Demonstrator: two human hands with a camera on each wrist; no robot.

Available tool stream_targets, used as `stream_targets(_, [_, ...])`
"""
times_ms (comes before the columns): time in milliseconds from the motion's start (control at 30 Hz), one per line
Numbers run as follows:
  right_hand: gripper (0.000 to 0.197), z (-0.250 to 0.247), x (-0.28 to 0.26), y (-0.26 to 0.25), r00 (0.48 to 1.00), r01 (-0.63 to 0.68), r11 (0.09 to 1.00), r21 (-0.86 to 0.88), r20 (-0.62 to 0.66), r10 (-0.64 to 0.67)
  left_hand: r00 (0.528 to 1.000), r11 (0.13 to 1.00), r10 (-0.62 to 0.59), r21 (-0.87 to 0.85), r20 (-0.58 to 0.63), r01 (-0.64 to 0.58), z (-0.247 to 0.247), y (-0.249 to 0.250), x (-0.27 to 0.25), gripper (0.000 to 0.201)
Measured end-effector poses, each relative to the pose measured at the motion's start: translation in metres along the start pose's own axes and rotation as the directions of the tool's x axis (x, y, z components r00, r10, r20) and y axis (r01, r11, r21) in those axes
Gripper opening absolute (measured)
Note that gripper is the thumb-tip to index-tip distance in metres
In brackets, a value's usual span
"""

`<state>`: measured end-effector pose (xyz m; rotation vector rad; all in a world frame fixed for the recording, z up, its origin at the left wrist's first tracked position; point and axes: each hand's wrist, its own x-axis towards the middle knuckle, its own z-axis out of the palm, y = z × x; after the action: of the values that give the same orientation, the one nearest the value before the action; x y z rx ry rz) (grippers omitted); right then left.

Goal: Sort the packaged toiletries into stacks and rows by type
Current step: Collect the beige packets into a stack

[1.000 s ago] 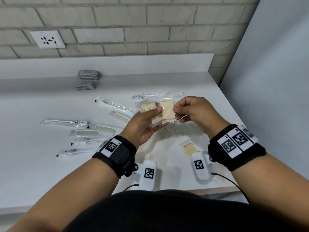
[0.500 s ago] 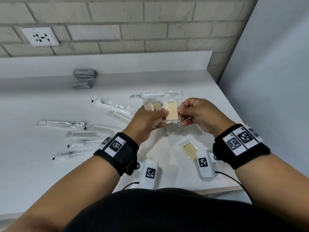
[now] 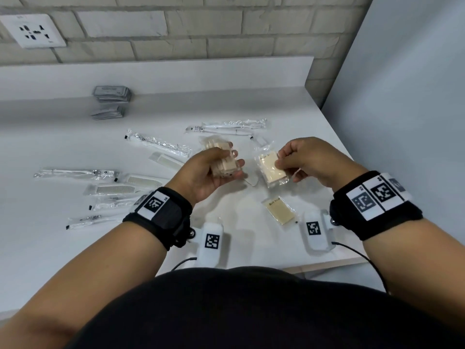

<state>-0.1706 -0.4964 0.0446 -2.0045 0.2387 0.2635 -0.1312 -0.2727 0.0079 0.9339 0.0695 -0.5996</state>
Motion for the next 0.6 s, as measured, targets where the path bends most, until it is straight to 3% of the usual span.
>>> stream_targets(100, [0.013,0.004,-0.009,0.017,0.969,-0.146,0.937,-0.316,0.145,0.200,1.000,1.000,-0.009,-0.026,0.000,0.009,-0.011,0.000,-0.003,0.018])
stream_targets(167, [0.009,0.016,-0.014,0.022,0.946,-0.189,0.836,-0.515,0.132,0.295,1.000,1.000,-0.009,0.030,0.005,0.009,-0.012,-0.001,-0.006,0.024])
stream_targets(233, [0.018,0.023,-0.016,0.020,0.963,-0.132,0.634,-0.762,0.053,0.265,1.000,0.998,0.007,0.060,-0.026,-0.005,-0.010,-0.002,-0.008,0.020])
stream_targets(267, [0.022,0.024,-0.017,0.017,0.985,-0.099,0.586,-0.804,0.006,0.174,0.999,0.998,0.012,0.061,-0.047,-0.009,-0.008,-0.002,-0.008,0.016])
stream_targets(300, [0.023,0.023,-0.017,0.012,0.996,-0.071,0.631,-0.773,-0.026,0.080,0.998,0.998,0.020,0.068,-0.067,-0.016,-0.006,-0.002,-0.009,0.011])
stream_targets(333, [0.023,0.022,-0.017,0.007,0.999,-0.033,0.755,-0.655,-0.045,0.005,0.997,0.996,0.029,0.084,-0.078,-0.022,-0.003,-0.002,-0.010,0.008])
stream_targets(367, [0.022,0.023,-0.017,0.000,0.997,0.030,0.884,-0.466,-0.048,-0.059,0.996,0.993,0.039,0.117,-0.078,-0.030,-0.001,-0.002,-0.011,0.008])
stream_targets(400, [0.021,0.026,-0.018,-0.008,0.993,0.096,0.958,-0.269,-0.037,-0.110,0.997,0.988,0.043,0.152,-0.066,-0.033,0.003,-0.001,-0.013,0.008])
stream_targets(467, [0.022,0.033,-0.019,-0.023,0.985,0.169,0.985,-0.026,-0.014,-0.169,0.999,0.975,0.046,0.220,-0.011,-0.042,0.009,-0.002,-0.015,0.006])
stream_targets(600, [0.016,0.040,-0.017,-0.036,0.948,0.294,0.953,0.075,-0.150,-0.281,0.998,0.965,0.055,0.257,-0.031,-0.045,0.017,-0.002,-0.015,0.020])
